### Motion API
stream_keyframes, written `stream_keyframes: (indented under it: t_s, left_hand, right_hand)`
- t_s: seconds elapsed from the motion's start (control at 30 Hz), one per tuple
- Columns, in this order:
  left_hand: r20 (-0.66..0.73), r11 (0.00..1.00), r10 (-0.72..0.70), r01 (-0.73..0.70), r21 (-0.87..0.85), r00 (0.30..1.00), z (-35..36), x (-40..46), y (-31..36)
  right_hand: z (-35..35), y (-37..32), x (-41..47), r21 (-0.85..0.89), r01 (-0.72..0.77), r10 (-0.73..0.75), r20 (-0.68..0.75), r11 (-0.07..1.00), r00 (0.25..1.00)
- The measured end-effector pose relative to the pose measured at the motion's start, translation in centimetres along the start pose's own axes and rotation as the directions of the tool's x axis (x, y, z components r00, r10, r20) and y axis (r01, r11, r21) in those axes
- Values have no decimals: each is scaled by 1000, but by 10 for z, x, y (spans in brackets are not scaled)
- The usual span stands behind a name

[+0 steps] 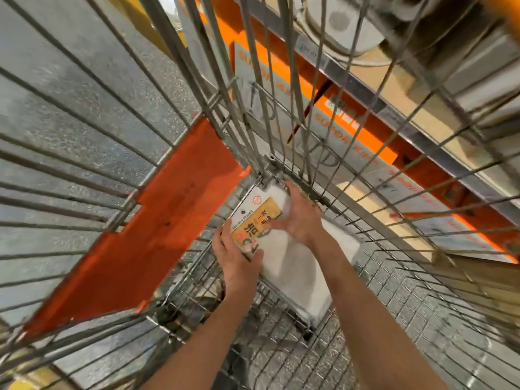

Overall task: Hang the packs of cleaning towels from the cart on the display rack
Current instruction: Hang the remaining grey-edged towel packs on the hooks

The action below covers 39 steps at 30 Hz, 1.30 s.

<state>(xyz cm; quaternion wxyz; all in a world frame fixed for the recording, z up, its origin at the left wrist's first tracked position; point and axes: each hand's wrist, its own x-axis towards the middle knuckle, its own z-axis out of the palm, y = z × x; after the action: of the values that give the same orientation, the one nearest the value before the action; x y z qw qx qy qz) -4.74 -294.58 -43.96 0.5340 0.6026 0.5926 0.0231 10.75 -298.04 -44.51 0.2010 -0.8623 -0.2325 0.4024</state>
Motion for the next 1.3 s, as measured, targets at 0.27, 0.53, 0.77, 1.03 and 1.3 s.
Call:
stream_keyframes:
  t_s: [0.27,0.53,0.77,1.03,1.3]
  left_hand:
    - [-24,996,-87,86,-34,996,6,-9,8]
    - [-35,995,-65,62,-75,997,5,-12,0]
    - [35,993,-9,13,-114,999,1,-19,-3]
    - [57,1000,18,-17,-23,998,-3,-30,-2]
    - [91,970,240,-241,8,967,-17,-52,24]
  right_hand:
    - [-5,-1,1,49,-57,54,67,997,996]
    - [-2,-3,4,100,-89,81,85,991,993]
    - [-14,-2,0,190,-70,37,174,979,984]
    - [-21,-13,-30,163,-14,-5,120,986,993]
    - [-45,-24,-81,345,81,-57,-81,935,995]
